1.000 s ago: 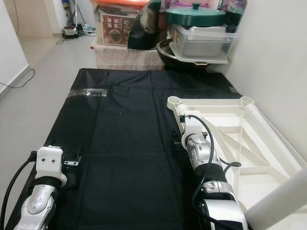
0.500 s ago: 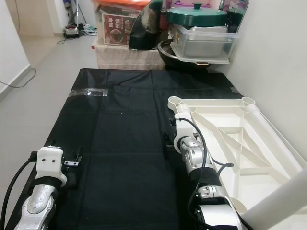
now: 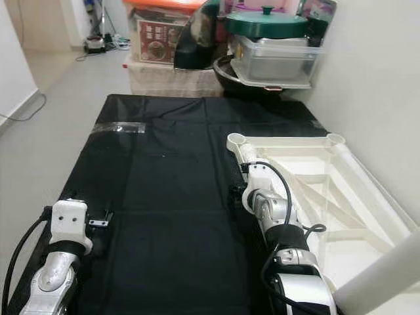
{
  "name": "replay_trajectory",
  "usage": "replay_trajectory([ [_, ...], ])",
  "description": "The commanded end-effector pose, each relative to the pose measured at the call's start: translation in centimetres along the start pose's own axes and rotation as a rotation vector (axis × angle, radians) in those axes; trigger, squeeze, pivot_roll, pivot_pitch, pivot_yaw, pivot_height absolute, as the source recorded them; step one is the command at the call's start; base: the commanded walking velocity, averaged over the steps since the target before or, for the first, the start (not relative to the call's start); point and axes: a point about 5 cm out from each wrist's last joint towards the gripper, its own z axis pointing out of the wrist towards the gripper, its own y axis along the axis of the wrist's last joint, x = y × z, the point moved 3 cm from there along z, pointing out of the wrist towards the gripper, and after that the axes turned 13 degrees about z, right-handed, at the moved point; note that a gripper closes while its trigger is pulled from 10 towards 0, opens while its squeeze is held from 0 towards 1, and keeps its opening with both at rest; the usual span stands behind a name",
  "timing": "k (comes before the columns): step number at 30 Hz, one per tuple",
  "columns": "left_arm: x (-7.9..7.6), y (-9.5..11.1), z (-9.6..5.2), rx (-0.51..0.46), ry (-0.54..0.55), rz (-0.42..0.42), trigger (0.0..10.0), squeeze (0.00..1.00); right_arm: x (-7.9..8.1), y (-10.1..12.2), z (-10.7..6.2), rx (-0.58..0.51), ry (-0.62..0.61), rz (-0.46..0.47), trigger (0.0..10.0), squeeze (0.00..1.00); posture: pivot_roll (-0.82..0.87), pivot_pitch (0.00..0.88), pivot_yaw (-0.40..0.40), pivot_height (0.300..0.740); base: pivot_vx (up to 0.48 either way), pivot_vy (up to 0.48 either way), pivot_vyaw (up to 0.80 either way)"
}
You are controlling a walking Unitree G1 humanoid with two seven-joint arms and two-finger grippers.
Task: Building children table
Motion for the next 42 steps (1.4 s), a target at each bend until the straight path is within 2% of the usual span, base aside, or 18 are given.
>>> replay_trajectory([
  [1, 0.0, -0.3, -0.1, 0.009, 0.003, 0.005, 10.0, 0.0, 3.9, -1.8, 0.1, 0.077, 0.262, -0.134, 0.0, 0.0, 0.0, 0.0, -0.09, 0.74, 0.0, 0.0, 0.0],
  [5, 0.1, -0.3, -0.1, 0.009, 0.005, 0.006, 10.0, 0.0, 6.3, -2.2, -1.4, 0.038, 0.462, -0.403, 0.0, 0.0, 0.0, 0.0, -0.092, 0.74, 0.0, 0.0, 0.0],
  [7, 0.1, -0.3, -0.1, 0.009, 0.005, 0.006, 10.0, 0.0, 6.3, -2.2, -1.4, 0.038, 0.462, -0.403, 0.0, 0.0, 0.0, 0.0, -0.092, 0.74, 0.0, 0.0, 0.0],
  [8, 0.1, -0.3, 0.0, 0.008, 0.007, 0.007, 10.0, 0.0, 7.4, -3.0, -2.7, 0.024, 0.59, -0.554, 0.0, 0.0, 0.0, 0.0, -0.095, 0.74, 0.0, 0.0, 0.0],
  [9, 0.1, -0.3, 0.0, 0.008, 0.007, 0.007, 10.0, 0.0, 7.4, -3.0, -2.7, 0.024, 0.59, -0.554, 0.0, 0.0, 0.0, 0.0, -0.095, 0.74, 0.0, 0.0, 0.0],
  [13, 0.3, -0.3, 0.0, 0.007, 0.015, 0.01, 10.0, 0.0, 8.3, -5.0, -4.9, 0.018, 0.792, -0.8, 0.0, 0.0, 0.0, 0.0, -0.095, 0.74, 0.0, 0.0, 0.0],
  [16, 0.8, -0.1, 0.1, 0.003, 0.047, 0.001, 10.0, 0.0, 6.0, -7.0, -6.5, 0.064, 0.924, -1.127, 0.0, 0.0, 0.0, 0.0, -0.093, 0.74, 0.0, 0.0, 0.0],
  [18, 0.8, -0.1, 0.1, 0.003, 0.047, 0.001, 10.0, 0.0, 6.0, -7.0, -6.5, 0.064, 0.924, -1.127, 0.0, 0.0, 0.0, 0.0, -0.093, 0.74, 0.0, 0.0, 0.0],
  [19, 1.2, 0.1, 0.3, -0.009, 0.065, -0.003, 10.0, 0.0, 3.7, -7.3, -6.6, 0.139, 0.926, -1.255, 0.0, 0.0, 0.0, 0.0, -0.099, 0.74, 0.0, 0.0, 0.0],
  [25, 1.6, 0.1, 0.3, -0.012, 0.087, -0.007, 10.0, 0.0, 2.8, -6.6, -6.6, 0.157, 0.903, -1.294, 0.0, 0.0, 0.0, 0.0, -0.106, 0.74, 0.0, 0.0, 0.0],
  [27, 1.6, 0.0, 0.2, -0.009, 0.089, -0.008, 10.0, 0.0, 3.9, -5.5, -5.7, 0.068, 0.839, -1.285, 0.0, 0.0, 0.0, 0.0, -0.104, 0.74, 0.0, 0.0, 0.0],
  [28, 1.6, 0.0, 0.2, -0.01, 0.089, -0.008, 10.0, 0.0, 4.7, -4.6, -5.4, 0.005, 0.815, -1.258, 5.0, 0.0, 0.0, 0.0, -0.104, 0.74, 0.0, 0.0, 0.0],
  [31, 1.6, 0.1, 0.3, -0.01, 0.09, -0.008, 10.0, 0.0, 5.2, -4.1, -5.2, -0.034, 0.802, -1.237, 5.0, 0.0, 0.0, 0.0, -0.104, 0.74, 0.0, 0.0, 0.0],
  [32, 1.6, 0.1, 0.3, -0.011, 0.089, -0.008, 10.0, 0.0, 6.2, -3.0, -5.0, -0.094, 0.785, -1.153, 10.0, 0.0, 0.0, 0.0, -0.103, 0.74, 0.0, 0.0, 0.0],
  [33, 1.6, 0.1, 0.3, -0.011, 0.089, -0.008, 10.0, 0.0, 6.2, -3.0, -5.0, -0.094, 0.785, -1.153, 10.0, 0.0, 0.0, 0.0, -0.103, 0.74, 0.0, 0.0, 0.0],
  [34, 1.6, 0.1, 0.3, -0.011, 0.089, -0.008, 10.0, 0.0, 7.4, -1.8, -5.2, -0.168, 0.792, -1.068, 10.0, 0.87, 0.0, 0.0, -0.101, 0.74, 0.0, 0.0, 0.0],
  [35, 1.6, 0.1, 0.2, -0.012, 0.087, -0.009, 10.0, 0.0, 8.2, -0.9, -5.5, -0.226, 0.793, -1.016, 10.0, 0.98, 0.0, 0.0, -0.095, 0.74, 0.0, 0.0, 0.0],
  [42, 1.5, 0.2, 0.1, -0.017, 0.084, -0.015, 10.0, 0.0, 9.7, 1.1, -5.9, -0.374, 0.781, -0.862, 10.0, 1.0, 0.0, 0.0, -0.094, 0.74, 0.0, 0.0, 0.0],
])
